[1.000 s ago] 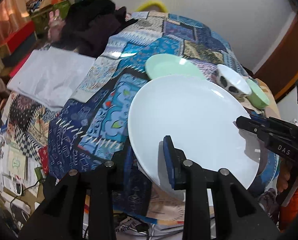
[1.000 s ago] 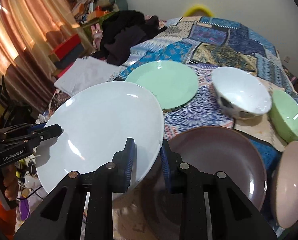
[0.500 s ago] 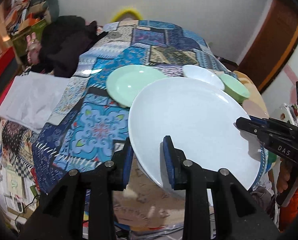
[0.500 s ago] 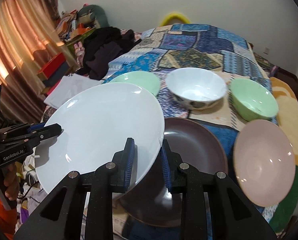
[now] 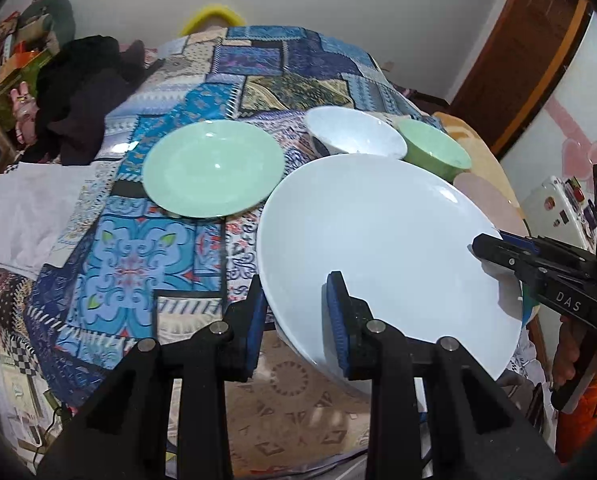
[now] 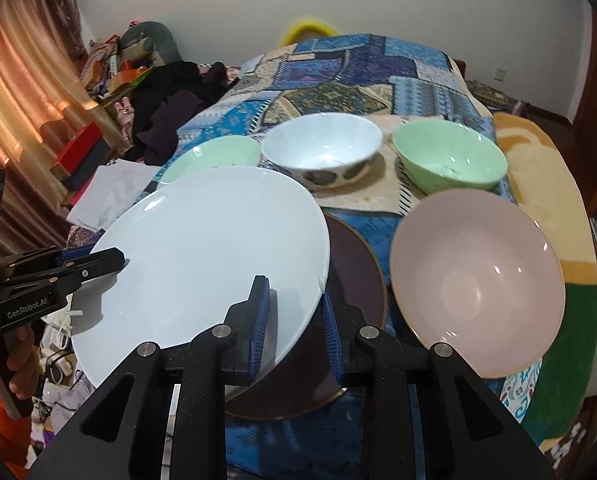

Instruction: Organize plates and bowls

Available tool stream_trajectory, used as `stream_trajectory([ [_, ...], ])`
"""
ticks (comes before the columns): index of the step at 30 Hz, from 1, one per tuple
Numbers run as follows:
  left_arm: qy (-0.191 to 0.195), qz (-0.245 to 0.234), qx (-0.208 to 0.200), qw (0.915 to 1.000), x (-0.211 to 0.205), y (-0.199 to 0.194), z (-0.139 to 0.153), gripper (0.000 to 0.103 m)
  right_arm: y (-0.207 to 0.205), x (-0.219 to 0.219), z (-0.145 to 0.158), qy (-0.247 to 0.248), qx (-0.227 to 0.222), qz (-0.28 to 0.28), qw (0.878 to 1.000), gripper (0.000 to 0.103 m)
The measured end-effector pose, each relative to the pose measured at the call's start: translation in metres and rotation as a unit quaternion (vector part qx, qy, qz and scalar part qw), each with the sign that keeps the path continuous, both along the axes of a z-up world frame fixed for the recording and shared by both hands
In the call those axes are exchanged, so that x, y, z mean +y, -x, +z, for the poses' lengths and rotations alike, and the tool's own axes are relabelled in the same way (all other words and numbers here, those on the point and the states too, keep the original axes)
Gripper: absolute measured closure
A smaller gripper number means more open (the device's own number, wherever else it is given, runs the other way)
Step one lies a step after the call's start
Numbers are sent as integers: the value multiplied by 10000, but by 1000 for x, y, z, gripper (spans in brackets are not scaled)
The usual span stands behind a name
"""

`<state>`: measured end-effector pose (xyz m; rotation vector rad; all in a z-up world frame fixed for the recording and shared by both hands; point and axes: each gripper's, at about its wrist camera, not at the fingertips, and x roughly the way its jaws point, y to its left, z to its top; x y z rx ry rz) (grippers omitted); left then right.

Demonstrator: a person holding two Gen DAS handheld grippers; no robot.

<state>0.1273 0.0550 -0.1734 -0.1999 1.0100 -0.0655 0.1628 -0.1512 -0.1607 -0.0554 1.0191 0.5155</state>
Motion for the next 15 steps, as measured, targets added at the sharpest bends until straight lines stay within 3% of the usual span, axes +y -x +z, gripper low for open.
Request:
stream_trajectory([
  [15,106,-213,510,9984,-17,-23,-43,73,-7,-17,-29,58,408,-239,9989,79],
])
